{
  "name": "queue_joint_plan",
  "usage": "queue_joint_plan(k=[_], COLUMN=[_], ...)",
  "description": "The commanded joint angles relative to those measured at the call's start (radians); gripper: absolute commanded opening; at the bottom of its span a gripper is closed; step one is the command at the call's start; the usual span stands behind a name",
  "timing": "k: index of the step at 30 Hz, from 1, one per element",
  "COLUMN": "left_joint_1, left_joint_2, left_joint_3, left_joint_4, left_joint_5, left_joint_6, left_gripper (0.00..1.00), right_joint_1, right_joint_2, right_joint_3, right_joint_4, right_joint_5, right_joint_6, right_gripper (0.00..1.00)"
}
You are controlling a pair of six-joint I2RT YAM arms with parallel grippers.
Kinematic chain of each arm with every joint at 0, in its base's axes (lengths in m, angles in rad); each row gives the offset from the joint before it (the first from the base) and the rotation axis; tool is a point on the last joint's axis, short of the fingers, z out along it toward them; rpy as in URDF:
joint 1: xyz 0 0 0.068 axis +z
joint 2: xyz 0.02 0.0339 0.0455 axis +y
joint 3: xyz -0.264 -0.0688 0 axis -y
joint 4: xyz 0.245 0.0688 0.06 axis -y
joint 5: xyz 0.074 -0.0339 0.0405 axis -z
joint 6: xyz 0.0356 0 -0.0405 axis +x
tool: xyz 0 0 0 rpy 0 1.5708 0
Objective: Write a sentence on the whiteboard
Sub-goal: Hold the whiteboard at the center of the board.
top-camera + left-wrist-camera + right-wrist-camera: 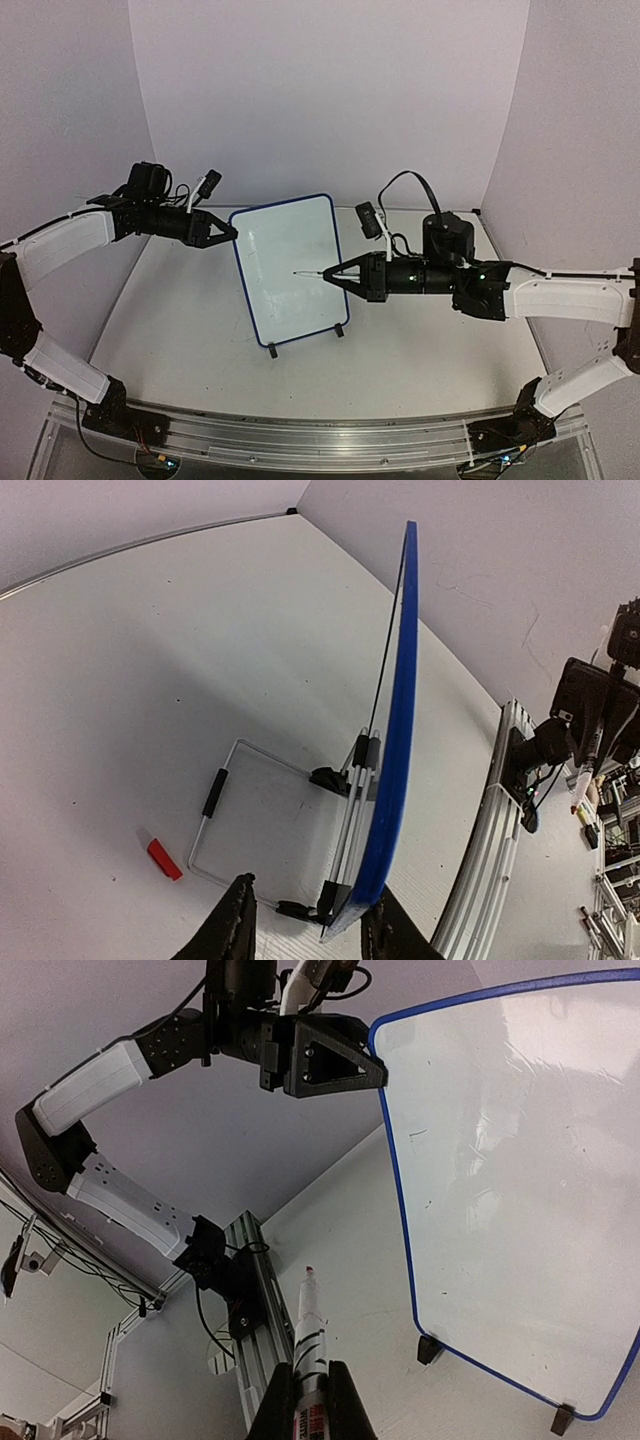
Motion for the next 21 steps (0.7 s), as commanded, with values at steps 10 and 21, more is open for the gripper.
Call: queue_joint_plan(k=[10,21], left_joint_1=[0.001,0.001], left_joint_2=[0.017,-0.005], left_joint_3=[0.006,-0.013], left_joint_4=[0.046,0.043], left_joint_5=[0.026,0.041], left_joint_6=[0.007,0.038], left_gripper=[0.33,0.07], right_joint_1=[0.005,0.005], right_joint_2=[0.138,0.233], right_joint_3=[0.153,0.266], right_joint_4=[0.108,0.102], right_joint_5=[-0.069,0.012], right_joint_6=[0.008,-0.02], right_gripper=[0.0,0.0])
